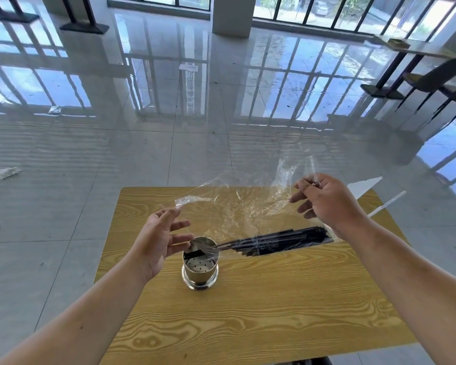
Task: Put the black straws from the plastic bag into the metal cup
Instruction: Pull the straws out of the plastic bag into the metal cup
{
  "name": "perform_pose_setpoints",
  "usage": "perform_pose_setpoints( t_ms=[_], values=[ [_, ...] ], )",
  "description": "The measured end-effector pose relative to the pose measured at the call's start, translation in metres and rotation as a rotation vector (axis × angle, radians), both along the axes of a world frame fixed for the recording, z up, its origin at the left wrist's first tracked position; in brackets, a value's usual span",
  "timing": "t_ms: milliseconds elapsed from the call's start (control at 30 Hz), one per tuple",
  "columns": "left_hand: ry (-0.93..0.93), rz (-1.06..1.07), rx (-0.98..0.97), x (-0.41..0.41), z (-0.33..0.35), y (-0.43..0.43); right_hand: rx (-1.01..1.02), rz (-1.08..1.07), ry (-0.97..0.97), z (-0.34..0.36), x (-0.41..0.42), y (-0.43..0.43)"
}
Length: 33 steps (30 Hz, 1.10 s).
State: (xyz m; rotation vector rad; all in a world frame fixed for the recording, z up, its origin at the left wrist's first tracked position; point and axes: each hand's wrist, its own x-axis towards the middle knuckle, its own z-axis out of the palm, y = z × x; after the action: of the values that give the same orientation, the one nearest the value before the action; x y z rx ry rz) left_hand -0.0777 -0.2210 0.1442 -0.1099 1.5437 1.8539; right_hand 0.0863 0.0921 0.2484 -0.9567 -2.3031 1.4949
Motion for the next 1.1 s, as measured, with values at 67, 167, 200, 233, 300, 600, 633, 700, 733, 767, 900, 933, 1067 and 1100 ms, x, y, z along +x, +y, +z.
perform_pose_setpoints(
  t_ms=[67, 167, 200, 233, 300, 600, 633, 700, 733, 767, 900, 933, 1067, 1100],
  values=[
    [0.0, 0.006, 0.0, -0.001, -0.002, -0.002, 0.0, 0.011, 0.004, 0.003, -0.004, -0.001],
    [0.002, 0.01, 0.001, -0.002, -0.003, -0.003, 0.01, 0.027, -0.003, 0.008, -0.011, -0.004],
    [0.001, 0.015, 0.001, -0.003, -0.003, -0.004, 0.011, 0.033, -0.008, 0.01, -0.013, -0.005],
    [0.0, 0.02, 0.002, -0.003, -0.004, -0.005, 0.012, 0.039, -0.012, 0.011, -0.015, -0.006],
    [-0.002, 0.028, -0.002, -0.004, -0.005, -0.007, 0.021, 0.053, -0.022, 0.014, -0.018, -0.009],
    [-0.017, 0.059, -0.01, -0.005, -0.012, -0.013, 0.043, 0.1, -0.052, 0.025, -0.03, -0.016],
    [-0.017, 0.063, -0.011, -0.006, -0.013, -0.013, 0.049, 0.103, -0.054, 0.027, -0.031, -0.017],
    [-0.018, 0.076, -0.016, -0.006, -0.013, -0.013, 0.058, 0.11, -0.056, 0.03, -0.035, -0.019],
    [-0.017, 0.083, -0.02, -0.006, -0.014, -0.013, 0.063, 0.114, -0.058, 0.032, -0.036, -0.021],
    [-0.015, 0.09, -0.026, -0.006, -0.014, -0.013, 0.066, 0.118, -0.059, 0.034, -0.038, -0.023],
    [-0.007, 0.122, -0.059, -0.008, -0.017, -0.013, 0.071, 0.136, -0.064, 0.043, -0.049, -0.033],
    [-0.007, 0.127, -0.07, -0.008, -0.017, -0.014, 0.079, 0.14, -0.068, 0.046, -0.053, -0.037],
    [-0.012, 0.149, -0.099, -0.012, -0.02, -0.017, 0.141, 0.166, -0.076, 0.051, -0.065, -0.048],
    [-0.017, 0.157, -0.105, -0.012, -0.021, -0.018, 0.156, 0.176, -0.082, 0.052, -0.067, -0.05]
  ],
)
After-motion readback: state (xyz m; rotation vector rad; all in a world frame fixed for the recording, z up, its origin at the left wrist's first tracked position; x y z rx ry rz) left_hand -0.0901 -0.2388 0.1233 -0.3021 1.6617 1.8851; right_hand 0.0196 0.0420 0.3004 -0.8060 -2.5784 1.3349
